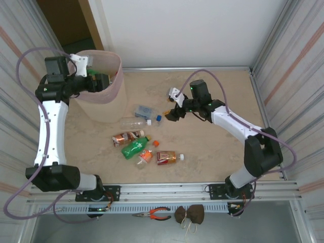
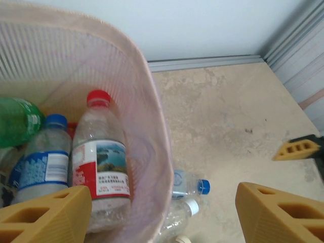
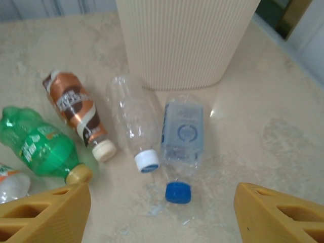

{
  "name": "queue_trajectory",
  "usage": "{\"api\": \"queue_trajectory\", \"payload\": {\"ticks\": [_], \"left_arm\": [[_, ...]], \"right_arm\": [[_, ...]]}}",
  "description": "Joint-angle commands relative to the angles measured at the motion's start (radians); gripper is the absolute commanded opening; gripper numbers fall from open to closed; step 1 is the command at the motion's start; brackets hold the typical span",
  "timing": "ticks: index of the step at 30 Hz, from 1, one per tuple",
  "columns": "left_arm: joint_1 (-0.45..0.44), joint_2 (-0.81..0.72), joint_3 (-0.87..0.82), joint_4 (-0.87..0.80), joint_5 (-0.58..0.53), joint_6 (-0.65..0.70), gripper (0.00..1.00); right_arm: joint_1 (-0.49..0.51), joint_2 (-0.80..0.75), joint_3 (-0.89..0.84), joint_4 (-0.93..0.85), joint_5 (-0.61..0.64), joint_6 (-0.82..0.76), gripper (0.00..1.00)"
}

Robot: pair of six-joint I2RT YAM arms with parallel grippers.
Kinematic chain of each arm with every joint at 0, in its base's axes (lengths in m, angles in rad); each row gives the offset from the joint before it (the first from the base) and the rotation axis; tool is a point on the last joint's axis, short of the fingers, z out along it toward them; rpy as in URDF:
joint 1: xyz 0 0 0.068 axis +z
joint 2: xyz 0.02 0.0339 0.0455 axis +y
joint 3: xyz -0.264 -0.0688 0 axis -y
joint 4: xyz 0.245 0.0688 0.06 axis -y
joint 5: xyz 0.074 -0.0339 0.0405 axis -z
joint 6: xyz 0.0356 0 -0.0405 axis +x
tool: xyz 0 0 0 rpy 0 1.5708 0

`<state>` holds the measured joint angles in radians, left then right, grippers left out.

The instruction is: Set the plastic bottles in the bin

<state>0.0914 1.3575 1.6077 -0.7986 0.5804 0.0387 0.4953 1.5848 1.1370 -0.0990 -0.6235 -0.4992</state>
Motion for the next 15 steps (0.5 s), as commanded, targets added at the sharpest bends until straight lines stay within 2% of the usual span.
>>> {"api": "queue_trajectory", "payload": {"ticks": [1, 8, 15], "left_arm": [[-0.001, -0.068, -0.087, 0.082, 0.067, -0.053, 0.75], [0.0, -0.158, -0.28, 0.169, 0.103, -0.051, 0.75], [-0.001, -0.2, -0.448, 0.3, 0.114, -0.034, 0.76]], "right_arm": [[0.021, 0.077, 0.044, 0.007, 0.018, -0.072, 0.72], [0.062, 0.265, 0.127, 0.023, 0.095, -0.118, 0.71], [0.075, 0.384, 0.194, 0.023, 0.102, -0.128, 0.69]]}}
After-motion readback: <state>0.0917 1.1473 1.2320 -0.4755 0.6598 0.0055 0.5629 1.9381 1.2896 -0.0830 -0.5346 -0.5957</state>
